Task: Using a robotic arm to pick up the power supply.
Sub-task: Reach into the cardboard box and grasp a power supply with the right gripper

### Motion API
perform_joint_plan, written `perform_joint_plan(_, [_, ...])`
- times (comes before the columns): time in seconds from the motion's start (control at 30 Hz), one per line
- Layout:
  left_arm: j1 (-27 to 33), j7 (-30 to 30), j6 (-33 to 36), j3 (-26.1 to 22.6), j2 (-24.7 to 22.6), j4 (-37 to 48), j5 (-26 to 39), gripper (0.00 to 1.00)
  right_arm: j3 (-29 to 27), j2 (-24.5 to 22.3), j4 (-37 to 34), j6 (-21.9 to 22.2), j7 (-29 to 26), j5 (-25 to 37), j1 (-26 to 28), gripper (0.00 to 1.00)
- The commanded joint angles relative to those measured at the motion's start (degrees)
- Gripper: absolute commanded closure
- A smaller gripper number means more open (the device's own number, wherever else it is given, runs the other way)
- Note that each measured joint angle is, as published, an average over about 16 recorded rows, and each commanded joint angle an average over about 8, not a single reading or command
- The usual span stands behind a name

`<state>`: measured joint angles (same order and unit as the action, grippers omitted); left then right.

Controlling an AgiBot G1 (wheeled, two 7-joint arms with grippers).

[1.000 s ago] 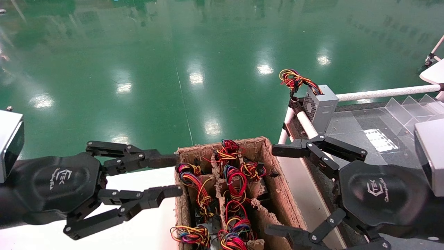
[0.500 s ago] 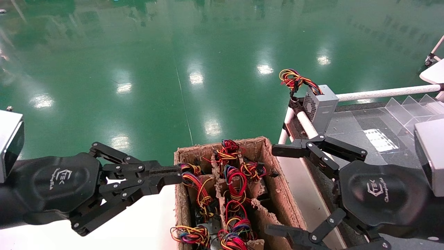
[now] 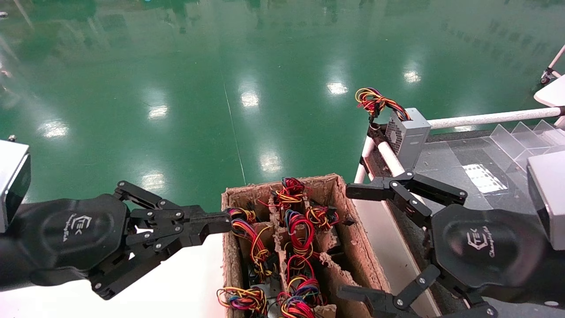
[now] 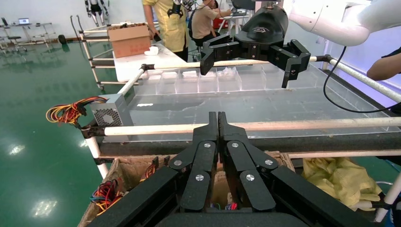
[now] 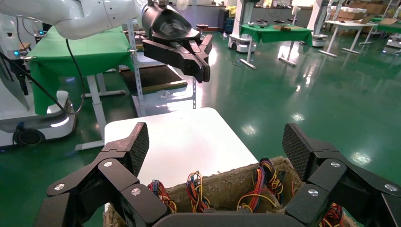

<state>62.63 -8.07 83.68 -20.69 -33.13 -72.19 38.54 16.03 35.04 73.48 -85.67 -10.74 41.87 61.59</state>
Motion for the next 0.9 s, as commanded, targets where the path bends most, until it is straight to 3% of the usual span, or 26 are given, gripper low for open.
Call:
perform_joint_plan(0.03, [0.0, 0.0, 0.0, 0.0, 0.0, 0.0, 0.0, 0.0, 0.0, 0.0, 0.0, 0.0, 0.0, 0.0, 0.0, 0.0])
perform_joint_plan(0.4, [0.0, 0.0, 0.0, 0.0, 0.0, 0.0, 0.0, 0.0, 0.6, 0.0, -0.9, 2.1, -0.3, 2.4, 0.4, 0.0])
perform_joint_plan(0.77, [0.0, 0.0, 0.0, 0.0, 0.0, 0.0, 0.0, 0.0, 7.2, 4.6, -7.0, 10.4, -1.1, 19.6, 6.0, 0.0])
perform_joint_plan(0.83, [0.0, 0.0, 0.0, 0.0, 0.0, 0.0, 0.0, 0.0, 8.7, 6.1, -8.9, 10.8, -1.1, 22.6, 7.6, 0.14])
perform_joint_plan(0.9, [0.0, 0.0, 0.0, 0.0, 0.0, 0.0, 0.0, 0.0, 10.1, 7.6, -11.0, 11.0, -0.7, 25.0, 9.0, 0.38])
